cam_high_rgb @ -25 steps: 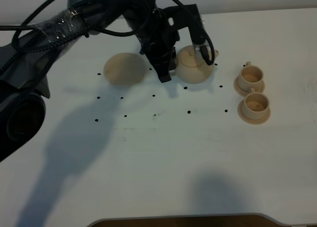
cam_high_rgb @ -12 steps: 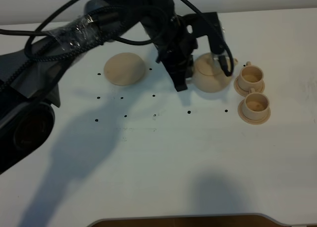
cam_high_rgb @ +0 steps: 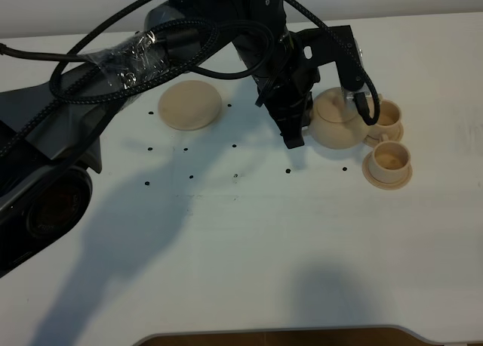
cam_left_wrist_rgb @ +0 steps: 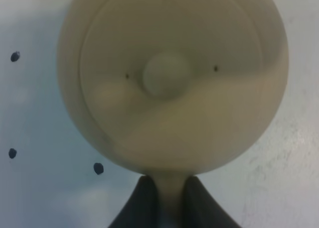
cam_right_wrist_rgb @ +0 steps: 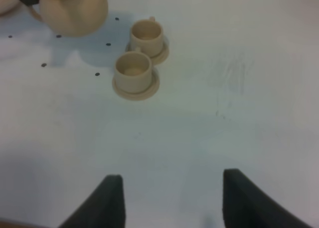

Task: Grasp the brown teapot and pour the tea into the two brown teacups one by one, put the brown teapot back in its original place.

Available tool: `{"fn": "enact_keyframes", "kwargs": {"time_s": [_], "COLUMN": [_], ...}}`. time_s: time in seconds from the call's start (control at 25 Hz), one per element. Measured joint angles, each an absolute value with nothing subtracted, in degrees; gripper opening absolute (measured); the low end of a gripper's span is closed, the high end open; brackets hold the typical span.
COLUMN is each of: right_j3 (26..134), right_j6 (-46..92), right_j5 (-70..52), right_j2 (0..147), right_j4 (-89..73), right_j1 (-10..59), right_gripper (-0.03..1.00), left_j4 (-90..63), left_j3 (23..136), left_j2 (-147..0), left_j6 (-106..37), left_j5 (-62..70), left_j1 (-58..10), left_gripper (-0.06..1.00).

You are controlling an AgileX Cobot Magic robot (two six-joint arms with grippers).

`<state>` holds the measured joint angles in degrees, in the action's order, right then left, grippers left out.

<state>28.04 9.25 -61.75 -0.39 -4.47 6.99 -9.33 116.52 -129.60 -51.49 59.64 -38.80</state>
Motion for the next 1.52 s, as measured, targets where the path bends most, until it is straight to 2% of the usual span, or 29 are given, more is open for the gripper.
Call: {"fn": "enact_keyframes", "kwargs": {"time_s": [0.32, 0.84, 1.52], "right_j3": [28.04, 28.04, 28.04], "right_j6": [9.25, 9.25, 9.25], "right_j5": [-61.75, -61.75, -61.75], "right_j2": [-0.39, -0.39, -0.39], "right_j4": [-4.47, -4.47, -4.47], "right_j1": [6.99, 6.99, 6.99], "right_gripper": [0.44, 0.44, 0.44], "left_j4": [2.16, 15.39, 24.15], "left_j3": [116.52, 116.52, 116.52], "left_j2": [-129.6, -131.25, -134.26], "left_j6": [-43.63, -40.75, -36.44], "left_j5": [59.96, 59.79, 58.14], "left_j1": [-42.82, -47.0, -52.36], "left_gripper": [0.13, 0.13, 0.13]}}
